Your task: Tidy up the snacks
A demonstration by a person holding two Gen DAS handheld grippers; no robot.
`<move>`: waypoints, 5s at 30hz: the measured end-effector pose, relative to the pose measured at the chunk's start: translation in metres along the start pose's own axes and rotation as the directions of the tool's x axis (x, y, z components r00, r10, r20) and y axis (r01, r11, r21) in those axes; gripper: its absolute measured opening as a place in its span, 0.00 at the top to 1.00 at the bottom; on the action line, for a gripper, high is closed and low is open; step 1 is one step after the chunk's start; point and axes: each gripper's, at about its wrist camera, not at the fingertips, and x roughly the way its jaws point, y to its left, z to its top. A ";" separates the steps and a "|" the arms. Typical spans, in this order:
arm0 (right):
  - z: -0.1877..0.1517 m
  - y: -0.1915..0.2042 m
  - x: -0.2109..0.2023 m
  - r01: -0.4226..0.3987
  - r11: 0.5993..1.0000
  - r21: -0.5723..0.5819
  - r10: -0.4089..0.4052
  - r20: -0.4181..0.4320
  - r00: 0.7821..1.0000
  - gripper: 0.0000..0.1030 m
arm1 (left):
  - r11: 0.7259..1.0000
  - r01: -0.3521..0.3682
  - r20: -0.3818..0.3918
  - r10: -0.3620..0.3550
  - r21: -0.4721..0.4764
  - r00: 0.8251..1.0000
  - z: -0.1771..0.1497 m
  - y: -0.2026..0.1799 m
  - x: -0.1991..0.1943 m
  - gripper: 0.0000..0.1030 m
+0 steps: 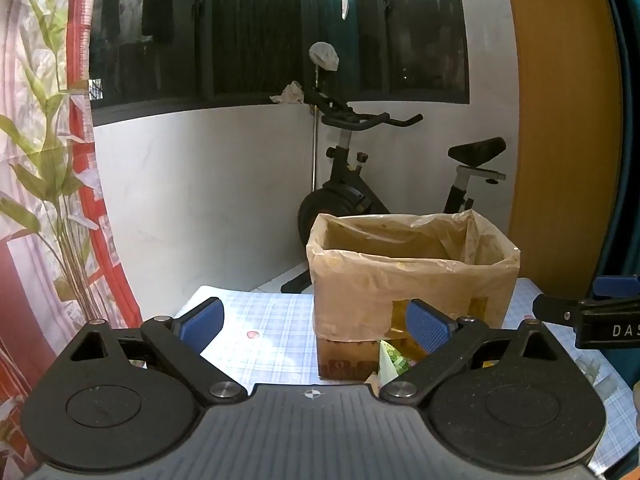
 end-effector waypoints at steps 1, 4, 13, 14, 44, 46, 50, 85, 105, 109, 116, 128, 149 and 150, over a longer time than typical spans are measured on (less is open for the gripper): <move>0.000 0.000 0.000 0.001 1.000 0.000 -0.001 0.000 1.000 0.00 | 1.000 0.001 -0.001 -0.001 0.000 1.000 0.000 0.000 0.000 0.04; 0.000 0.000 0.000 0.002 1.000 0.002 -0.002 -0.001 1.000 0.00 | 1.000 0.004 -0.003 -0.004 -0.001 1.000 -0.002 0.000 0.002 0.04; 0.000 -0.001 0.001 0.001 1.000 0.004 0.000 -0.007 1.000 0.00 | 1.000 0.008 -0.007 -0.008 -0.008 1.000 -0.003 0.001 0.003 0.03; 0.000 -0.001 0.001 0.001 1.000 0.004 -0.001 -0.006 1.000 0.00 | 1.000 0.009 -0.007 -0.009 -0.010 1.000 -0.003 0.001 0.003 0.04; -0.005 0.000 0.003 0.001 1.000 0.000 -0.001 -0.013 1.000 0.00 | 0.999 0.018 -0.017 -0.019 -0.036 1.000 -0.006 0.002 0.002 0.04; -0.004 0.000 0.003 0.001 1.000 0.000 -0.001 -0.013 1.000 0.00 | 0.999 0.019 -0.018 -0.020 -0.037 1.000 -0.007 0.002 0.002 0.04; -0.005 0.000 0.003 0.002 1.000 0.001 -0.002 -0.014 1.000 0.00 | 0.999 0.024 -0.020 -0.025 -0.040 0.999 -0.006 0.003 0.003 0.04; -0.068 -0.016 0.022 -0.005 0.999 -0.036 0.005 0.006 1.000 0.00 | 0.990 0.043 0.013 -0.042 -0.134 0.999 -0.049 0.022 0.029 0.01; -0.158 -0.034 0.055 0.041 0.995 -0.094 -0.051 -0.103 0.993 0.00 | 0.990 0.090 -0.183 -0.108 -0.105 0.977 -0.130 -0.001 0.070 0.04; -0.164 -0.028 0.059 0.003 0.996 -0.093 -0.014 -0.118 0.993 0.00 | 0.989 0.118 -0.202 -0.135 -0.092 0.970 -0.137 -0.007 0.071 0.05; -0.164 -0.018 0.061 -0.010 0.992 -0.128 -0.004 -0.110 0.994 0.00 | 0.964 0.227 -0.252 -0.257 -0.139 0.933 -0.148 -0.005 0.078 0.21; -0.168 -0.013 0.067 -0.025 0.990 -0.139 0.004 -0.145 0.989 0.00 | 0.931 0.350 -0.364 -0.362 -0.101 0.858 -0.164 -0.012 0.128 0.22; -0.170 -0.020 0.066 -0.011 0.994 -0.104 -0.004 -0.143 0.990 0.00 | 0.908 0.418 -0.356 -0.379 0.036 0.854 -0.170 -0.039 0.120 0.11; -0.170 -0.020 0.065 -0.009 0.995 -0.101 -0.005 -0.142 0.990 0.00 | 0.910 0.411 -0.361 -0.366 0.055 0.858 -0.171 -0.041 0.121 0.11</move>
